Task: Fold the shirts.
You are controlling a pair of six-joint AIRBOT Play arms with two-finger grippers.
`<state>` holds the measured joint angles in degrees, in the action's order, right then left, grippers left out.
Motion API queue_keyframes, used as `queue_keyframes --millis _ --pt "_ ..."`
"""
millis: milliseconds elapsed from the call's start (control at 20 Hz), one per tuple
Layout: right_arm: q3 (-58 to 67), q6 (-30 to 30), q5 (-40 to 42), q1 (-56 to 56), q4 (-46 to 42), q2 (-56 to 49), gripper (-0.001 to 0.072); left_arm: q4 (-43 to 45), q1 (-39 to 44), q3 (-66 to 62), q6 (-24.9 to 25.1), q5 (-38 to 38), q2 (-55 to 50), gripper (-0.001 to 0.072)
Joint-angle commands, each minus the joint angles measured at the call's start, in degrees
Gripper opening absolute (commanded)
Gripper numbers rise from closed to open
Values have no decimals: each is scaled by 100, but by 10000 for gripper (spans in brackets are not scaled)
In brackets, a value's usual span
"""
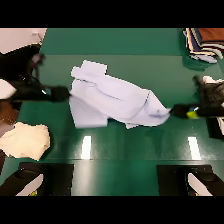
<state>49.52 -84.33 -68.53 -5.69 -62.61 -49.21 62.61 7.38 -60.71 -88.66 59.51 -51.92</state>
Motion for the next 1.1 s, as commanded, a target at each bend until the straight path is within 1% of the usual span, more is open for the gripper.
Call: queue_keyframes --millis 0,200,300,400,500,650,750,900,1050 --pt "1593 -2 140 138 -13 590 10 446 -4 -1862 166 160 415 25" --pt "3462 13 177 826 -42 833 11 778 -4 -4452 216 293 520 25" --pt "4199 162 175 1314 -48 931 11 817 -4 -5517 216 181 520 25" --pt "4819 188 83 1915 -46 973 11 835 -4 -6212 210 -61 522 24" --pt "5368 190 -118 2564 -37 968 10 828 -4 -6599 146 -146 520 23" --pt "6013 188 -455 3200 -42 835 10 820 -4 -6640 103 -96 516 24" --pt "6474 184 -861 3274 31 516 9 1113 -4 -6220 94 -66 496 23" --pt "6778 85 -1473 3003 302 -170 9 1458 -4 -5108 -155 125 356 24" --pt "6234 -179 -2085 2332 243 -872 9 1513 -4 -4050 -306 483 -240 24"
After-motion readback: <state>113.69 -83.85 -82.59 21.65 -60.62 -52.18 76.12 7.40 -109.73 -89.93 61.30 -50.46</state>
